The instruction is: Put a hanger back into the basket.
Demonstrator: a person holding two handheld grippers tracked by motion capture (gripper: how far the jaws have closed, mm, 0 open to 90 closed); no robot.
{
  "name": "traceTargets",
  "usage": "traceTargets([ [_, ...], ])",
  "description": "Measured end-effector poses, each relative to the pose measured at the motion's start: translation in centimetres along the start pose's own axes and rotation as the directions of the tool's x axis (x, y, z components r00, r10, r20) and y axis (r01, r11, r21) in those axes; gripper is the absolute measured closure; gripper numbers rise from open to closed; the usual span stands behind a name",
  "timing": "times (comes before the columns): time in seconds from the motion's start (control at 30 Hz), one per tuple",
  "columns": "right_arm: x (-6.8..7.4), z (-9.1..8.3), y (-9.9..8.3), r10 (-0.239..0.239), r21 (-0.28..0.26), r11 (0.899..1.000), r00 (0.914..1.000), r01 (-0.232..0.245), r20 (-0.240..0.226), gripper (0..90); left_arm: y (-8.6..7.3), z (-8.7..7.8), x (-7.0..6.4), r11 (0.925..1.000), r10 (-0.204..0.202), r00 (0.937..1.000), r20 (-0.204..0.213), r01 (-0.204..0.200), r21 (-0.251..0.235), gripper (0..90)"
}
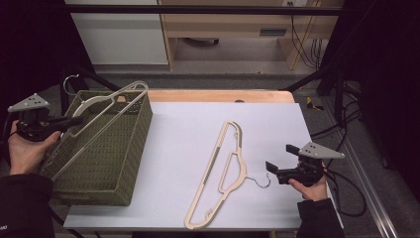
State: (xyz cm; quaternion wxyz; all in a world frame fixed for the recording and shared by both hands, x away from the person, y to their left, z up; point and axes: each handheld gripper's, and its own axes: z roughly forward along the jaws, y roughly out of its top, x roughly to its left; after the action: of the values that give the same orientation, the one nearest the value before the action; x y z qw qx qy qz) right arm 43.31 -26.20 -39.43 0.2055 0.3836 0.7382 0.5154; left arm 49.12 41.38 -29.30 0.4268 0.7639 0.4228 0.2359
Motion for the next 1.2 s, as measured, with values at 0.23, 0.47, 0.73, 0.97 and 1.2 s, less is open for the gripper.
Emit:
traceTargets([
  [0.23,0.1,0.0,0.0,-0.002,0.003,1.0,1.0,0.002,-0.002,1.4,-0.1,-0.2,0.0,0.9999,0.011,0.9999,0.011,-0.011,0.002,85.9],
  [0.47,0.1,0.1,0.0,-0.003,0.009,1.0,1.0,0.003,-0.002,1.4,0.0,0.4,0.7,0.9989,0.025,0.9994,-0.023,-0.024,0.04,85.9],
  [0.73,0.1,0.1,0.0,-0.003,0.01,1.0,1.0,0.003,-0.001,1.3,-2.4,1.9,1.6,0.9957,-0.005,0.9995,-0.031,0.008,0.092,85.9],
  [0.97,0.2,0.3,-0.1,-0.009,0.02,1.0,1.0,0.009,-0.003,1.4,-5.0,3.7,1.9,0.9899,-0.059,0.9974,-0.041,0.064,0.126,85.8],
  [1.2,0.2,0.4,-0.1,-0.009,0.022,1.0,0.9999,0.009,-0.005,1.4,-6.3,5.0,1.8,0.9843,-0.093,0.9936,-0.064,0.102,0.145,85.0],
])
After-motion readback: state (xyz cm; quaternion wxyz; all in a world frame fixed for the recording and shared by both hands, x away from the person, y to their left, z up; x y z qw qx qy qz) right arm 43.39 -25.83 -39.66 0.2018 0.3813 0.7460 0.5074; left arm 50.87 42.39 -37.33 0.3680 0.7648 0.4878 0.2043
